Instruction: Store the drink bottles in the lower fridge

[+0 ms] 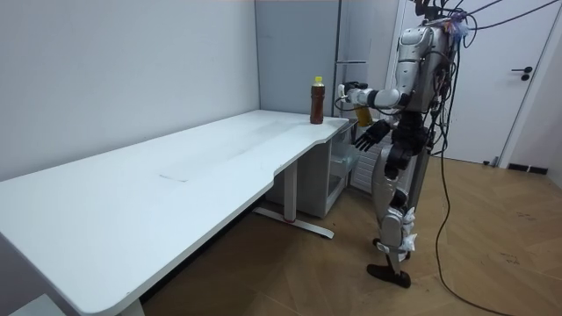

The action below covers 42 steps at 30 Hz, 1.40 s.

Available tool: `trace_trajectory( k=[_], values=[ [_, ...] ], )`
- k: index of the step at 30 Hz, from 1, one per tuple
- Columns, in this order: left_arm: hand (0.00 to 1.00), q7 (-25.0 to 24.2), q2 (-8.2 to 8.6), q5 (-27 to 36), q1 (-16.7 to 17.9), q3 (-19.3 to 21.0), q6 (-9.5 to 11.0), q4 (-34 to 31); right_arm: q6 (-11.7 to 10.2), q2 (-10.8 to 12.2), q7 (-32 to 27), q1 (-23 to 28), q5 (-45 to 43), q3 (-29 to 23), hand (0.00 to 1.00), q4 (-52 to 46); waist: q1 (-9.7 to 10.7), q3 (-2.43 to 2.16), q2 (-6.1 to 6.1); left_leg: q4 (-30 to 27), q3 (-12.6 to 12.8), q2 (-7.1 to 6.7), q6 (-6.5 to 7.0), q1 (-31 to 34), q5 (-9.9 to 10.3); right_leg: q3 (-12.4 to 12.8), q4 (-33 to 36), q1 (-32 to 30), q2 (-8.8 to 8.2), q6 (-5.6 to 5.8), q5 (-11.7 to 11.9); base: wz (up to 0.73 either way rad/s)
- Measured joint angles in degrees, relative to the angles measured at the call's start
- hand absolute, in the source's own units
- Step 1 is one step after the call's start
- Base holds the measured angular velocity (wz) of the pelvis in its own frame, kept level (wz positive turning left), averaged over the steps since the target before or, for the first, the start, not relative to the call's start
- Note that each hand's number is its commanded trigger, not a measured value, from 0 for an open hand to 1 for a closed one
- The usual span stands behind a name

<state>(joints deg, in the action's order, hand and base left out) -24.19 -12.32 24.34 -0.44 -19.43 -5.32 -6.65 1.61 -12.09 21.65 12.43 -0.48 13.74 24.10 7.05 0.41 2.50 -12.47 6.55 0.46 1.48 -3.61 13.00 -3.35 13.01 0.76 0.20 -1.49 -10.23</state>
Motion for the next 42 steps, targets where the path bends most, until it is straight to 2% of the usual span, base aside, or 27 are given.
trace_trajectory(
  k=[6, 9, 13, 15, 19, 21, 23, 29, 35, 38, 42],
  values=[
    [1.0, 1.05, -0.02, -1.62, -0.25, 1.57, 3.22, -0.06, -1.93, -0.16, 4.18, 0.24, 2.77, 0.08, 0.0, -0.04, 0.13, 0.04, 0.17, -0.94, -0.08, -0.04, 0.1, 0.2, 0.06, -0.03, -0.08, 0.34, -0.06, 0.15, 0.35, 0.02],
    [1.0, 1.59, -0.02, -1.62, -0.44, 2.5, 5.27, -0.07, -2.82, -1.22, 6.85, 0.56, 2.84, 0.13, 0.0, -0.04, -0.63, 0.2, -0.02, -0.79, -0.09, 0.1, 0.17, 0.12, 0.11, -0.01, -0.19, 0.28, -0.07, 0.1, 0.69, -0.03],
    [1.0, 3.56, -0.04, -1.78, -1.09, 2.53, 6.59, -0.07, -2.99, -2.32, 8.93, 0.75, 2.85, 0.21, 0.0, -0.02, -1.38, 0.43, -0.13, -0.44, -0.18, 0.27, 0.33, -0.02, 0.3, -0.2, -0.13, 0.19, 0.08, 0.1, 0.93, 0.0],
    [1.0, 4.05, -0.08, -3.72, -1.45, 2.54, 7.33, -0.07, -2.99, -2.47, 10.57, 1.2, 2.85, 0.3, 0.0, 0.0, -2.41, 0.54, -0.18, -0.34, -0.16, 0.29, 0.36, 0.11, 0.32, -0.61, -0.01, -0.03, 0.03, 0.07, 1.03, -0.02],
    [1.0, 4.6, -0.69, -6.39, -1.46, 2.52, 7.46, -0.11, -2.97, -2.54, 13.55, 2.01, 3.53, 0.61, 0.0, 0.01, -2.75, 0.62, 0.04, -0.38, -0.14, 0.22, 0.36, 0.25, 0.31, -0.81, -0.15, -0.01, 0.0, 0.07, 1.03, 0.03],
    [1.0, 4.89, -2.21, -6.57, -1.46, 2.49, 7.49, -0.14, -2.97, -2.7, 15.29, 2.08, 6.05, 0.84, 0.0, -0.08, -2.88, 0.56, 0.31, -0.41, -0.13, 0.21, 0.36, 0.4, 0.31, -0.75, -0.34, -0.08, 0.14, 0.07, 1.03, 0.0],
    [1.0, 4.9, -2.64, -6.55, -1.47, 2.48, 7.49, -0.13, -2.97, -3.06, 16.68, 2.05, 8.24, 0.87, 0.0, -0.1, -2.82, 0.53, 0.59, -0.46, -0.23, 0.19, 0.37, 0.32, 0.32, -0.71, -0.41, -0.03, 0.18, 0.08, 1.03, 0.0],
    [1.0, 4.82, -2.76, -6.44, -1.46, 1.92, 7.95, -0.13, -3.12, -3.99, 18.67, 1.58, 13.76, 0.94, 0.0, -0.67, -2.94, 0.77, 1.67, -0.45, -0.25, 0.17, 0.37, -0.09, 0.32, -0.58, -0.4, 0.26, 0.05, 0.1, 1.04, 0.0],
    [1.0, 3.75, -2.8, -6.44, -1.45, -2.24, 7.95, -0.09, -3.04, -4.05, 18.92, 1.56, 13.88, 0.88, 0.0, -2.37, -2.63, 1.08, 0.69, -0.3, -0.32, 0.16, 0.6, -0.02, 0.5, -0.63, -0.35, 0.22, 0.26, 0.25, 1.15, 0.0],
    [1.0, 2.69, -2.89, -6.39, -1.21, -4.03, 7.94, -0.09, -2.96, -4.05, 19.46, 1.57, 13.96, 0.88, 0.0, -2.46, -2.58, 0.76, -0.03, -0.28, -0.36, 0.16, 0.61, -0.04, 0.52, -0.58, -0.35, 0.18, 0.06, 0.25, 1.15, 0.0],
    [1.0, 1.83, -2.92, -6.38, -1.13, -5.04, 7.94, -0.09, -2.96, -4.07, 19.52, 1.54, 13.98, 0.8, 0.0, -2.47, -2.51, 0.7, -0.09, -0.32, -0.29, 0.2, 0.6, -0.11, 0.52, -0.47, -0.35, 0.18, 0.0, 0.25, 1.14, 0.0]
  ],
)
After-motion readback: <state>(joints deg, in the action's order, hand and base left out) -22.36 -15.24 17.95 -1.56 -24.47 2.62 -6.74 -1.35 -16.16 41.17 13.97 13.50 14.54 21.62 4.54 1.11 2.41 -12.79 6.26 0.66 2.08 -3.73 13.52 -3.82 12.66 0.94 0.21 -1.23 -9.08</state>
